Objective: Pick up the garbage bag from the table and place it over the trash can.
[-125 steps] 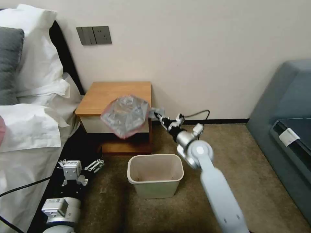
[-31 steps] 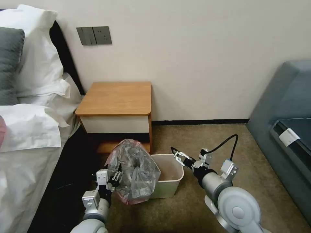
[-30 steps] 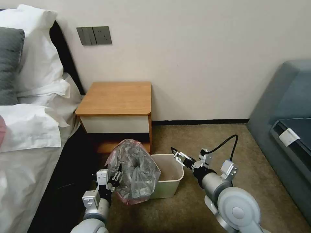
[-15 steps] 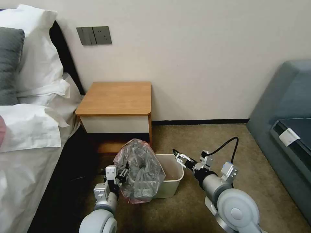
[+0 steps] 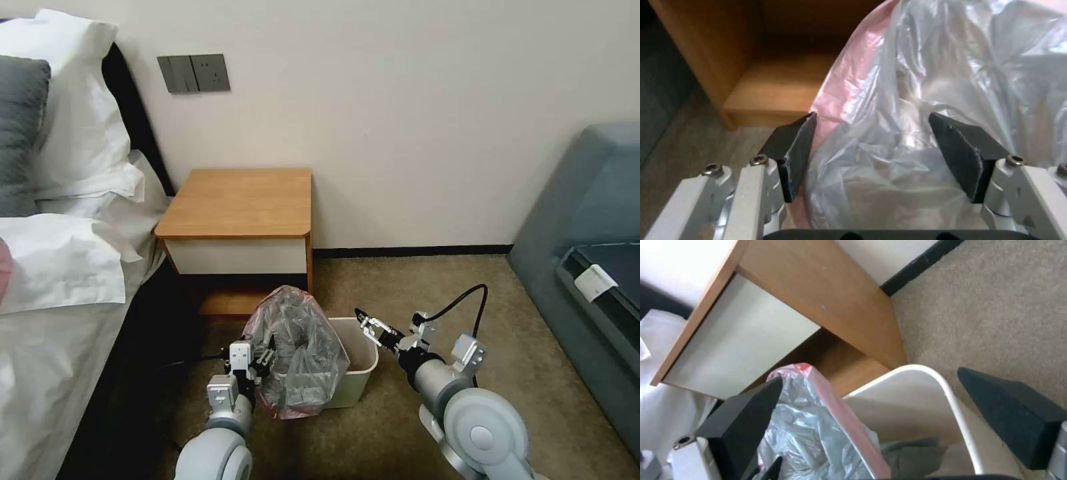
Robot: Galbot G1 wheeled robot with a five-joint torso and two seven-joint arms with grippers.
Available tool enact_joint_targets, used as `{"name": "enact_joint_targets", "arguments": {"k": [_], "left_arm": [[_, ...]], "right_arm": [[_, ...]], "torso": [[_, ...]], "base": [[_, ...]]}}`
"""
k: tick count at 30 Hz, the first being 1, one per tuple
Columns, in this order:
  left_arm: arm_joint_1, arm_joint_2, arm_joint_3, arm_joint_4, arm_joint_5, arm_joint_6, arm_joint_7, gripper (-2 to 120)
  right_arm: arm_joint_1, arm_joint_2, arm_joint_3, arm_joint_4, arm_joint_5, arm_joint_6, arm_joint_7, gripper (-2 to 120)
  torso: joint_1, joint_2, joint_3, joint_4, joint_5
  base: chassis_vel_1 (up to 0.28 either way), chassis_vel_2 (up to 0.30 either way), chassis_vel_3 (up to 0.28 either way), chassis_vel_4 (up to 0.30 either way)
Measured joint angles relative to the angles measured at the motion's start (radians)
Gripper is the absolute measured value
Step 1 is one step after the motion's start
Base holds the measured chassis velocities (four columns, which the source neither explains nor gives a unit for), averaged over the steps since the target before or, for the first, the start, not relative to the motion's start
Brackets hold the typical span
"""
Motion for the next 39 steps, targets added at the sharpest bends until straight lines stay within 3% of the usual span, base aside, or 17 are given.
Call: {"name": "enact_joint_targets", "arguments": {"k": [9, 25, 31, 39], "left_arm": [[-0.061, 0.024, 0.016, -0.002, -0.097, 0.16, -0.036, 57], [-0.135, 0.035, 0.034, 0.02, -0.209, 0.303, -0.103, 51], [-0.147, 0.036, 0.035, 0.027, -0.27, 0.345, -0.128, 32], [-0.137, 0.029, 0.031, 0.033, -0.287, 0.315, -0.129, 7]], "right_arm": [[-0.012, 0.011, -0.005, 0.002, -0.006, 0.006, 0.0, 100], [-0.023, 0.016, -0.004, -0.008, -0.021, 0.013, -0.004, 100], [-0.027, 0.024, -0.007, -0.006, -0.028, 0.015, -0.005, 100], [-0.027, 0.023, -0.004, 0.005, -0.033, 0.018, -0.01, 100]], "torso": [[0.0, 0.0, 0.0, -0.0001, 0.0], [0.0, 0.0, 0.0, 0.0, -0.0001], [0.0, 0.0, 0.0, 0.0001, 0.0002], [0.0, 0.0, 0.0, 0.0, 0.0002]], "base": [[0.0, 0.0, 0.0, 0.0], [0.0, 0.0, 0.0, 0.0], [0.0, 0.0, 0.0, 0.0], [0.0, 0.0, 0.0, 0.0]]}}
